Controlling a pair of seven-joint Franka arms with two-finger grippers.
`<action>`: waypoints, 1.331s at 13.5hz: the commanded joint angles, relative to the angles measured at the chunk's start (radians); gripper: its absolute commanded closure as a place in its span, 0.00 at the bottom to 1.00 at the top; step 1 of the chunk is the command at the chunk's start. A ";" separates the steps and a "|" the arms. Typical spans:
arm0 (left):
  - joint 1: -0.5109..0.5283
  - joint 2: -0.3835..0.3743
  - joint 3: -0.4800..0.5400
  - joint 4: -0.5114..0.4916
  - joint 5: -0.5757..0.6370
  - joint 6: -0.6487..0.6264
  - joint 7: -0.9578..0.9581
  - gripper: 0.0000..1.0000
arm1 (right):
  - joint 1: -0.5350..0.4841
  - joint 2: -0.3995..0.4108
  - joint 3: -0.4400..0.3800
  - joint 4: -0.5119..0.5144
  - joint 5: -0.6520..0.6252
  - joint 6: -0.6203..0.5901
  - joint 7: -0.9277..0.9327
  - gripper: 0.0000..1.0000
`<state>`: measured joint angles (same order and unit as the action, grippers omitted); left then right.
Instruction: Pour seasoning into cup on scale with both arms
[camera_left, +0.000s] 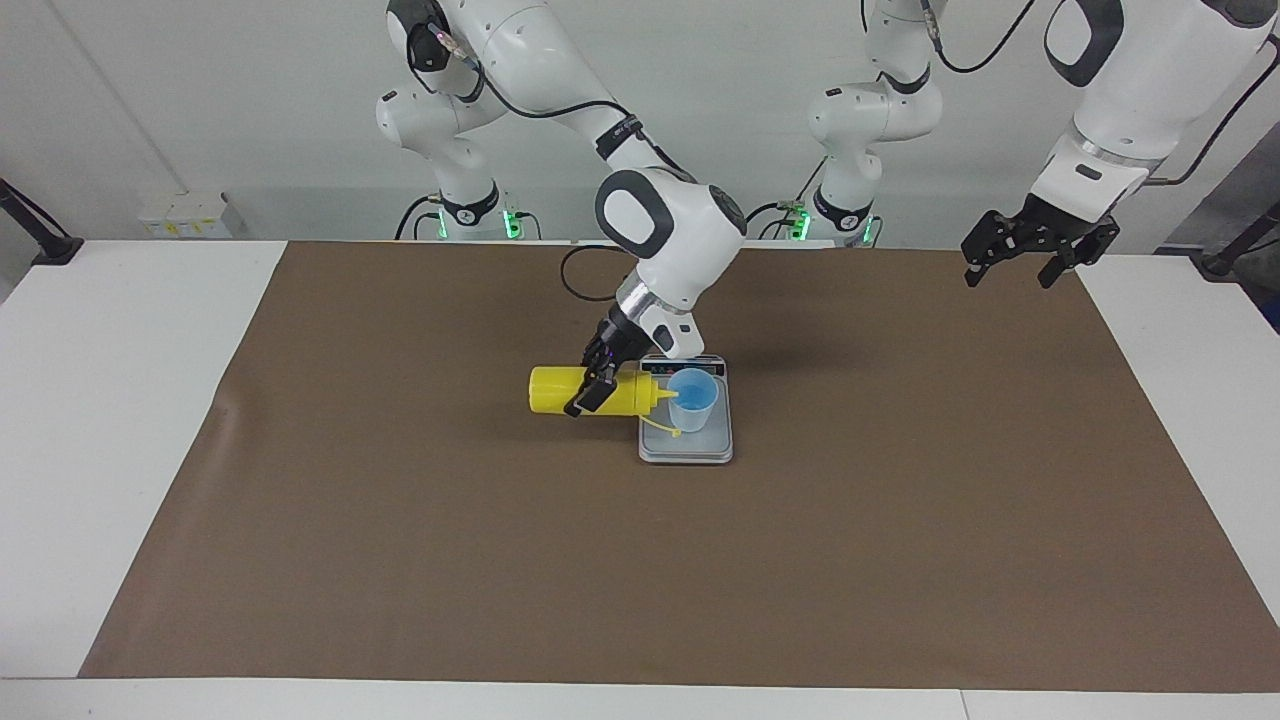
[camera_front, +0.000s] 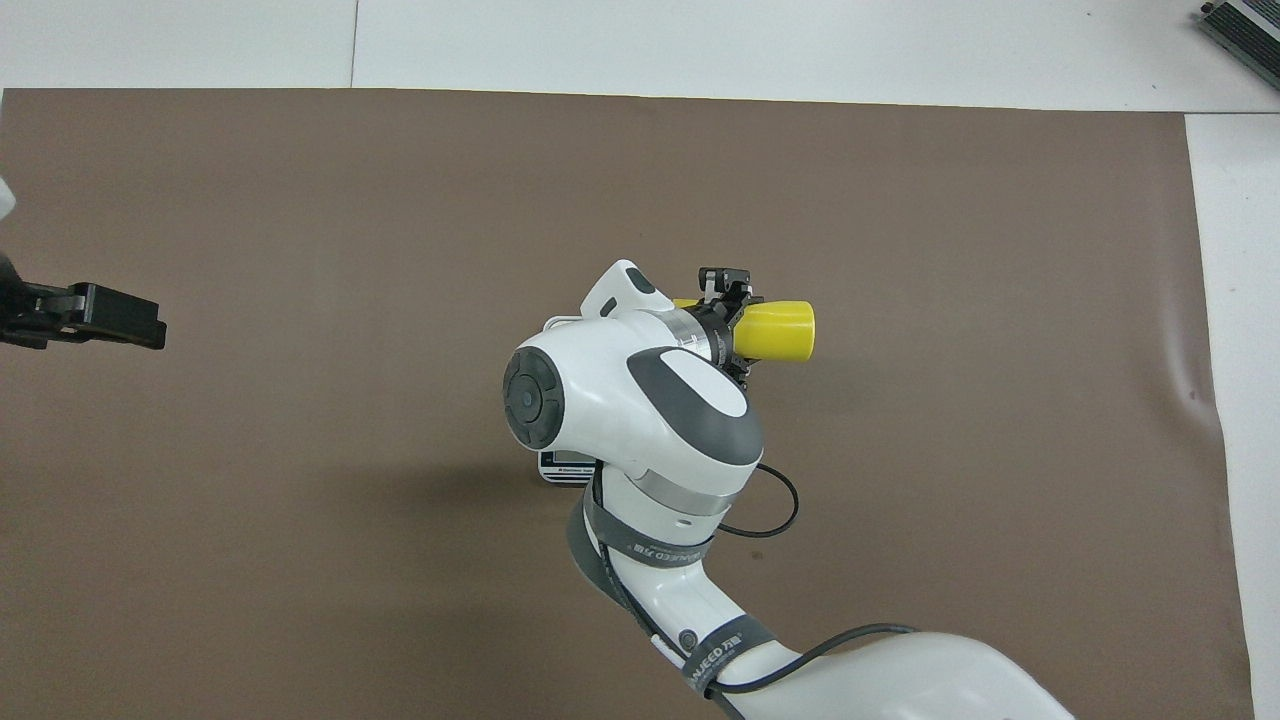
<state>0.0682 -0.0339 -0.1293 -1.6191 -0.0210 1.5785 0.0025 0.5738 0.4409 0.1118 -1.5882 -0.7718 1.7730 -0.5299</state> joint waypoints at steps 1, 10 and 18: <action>0.012 -0.009 -0.007 -0.007 0.006 -0.009 0.005 0.00 | 0.011 0.015 0.011 0.017 -0.047 -0.015 -0.044 1.00; 0.012 -0.009 -0.007 -0.007 0.006 -0.009 0.005 0.00 | 0.031 0.012 0.011 -0.010 -0.103 -0.026 -0.113 1.00; 0.012 -0.009 -0.007 -0.007 0.006 -0.009 0.005 0.00 | 0.018 -0.001 0.012 -0.018 -0.080 -0.015 -0.082 1.00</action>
<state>0.0683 -0.0339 -0.1293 -1.6191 -0.0210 1.5785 0.0025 0.6079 0.4565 0.1124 -1.6005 -0.8432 1.7659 -0.6213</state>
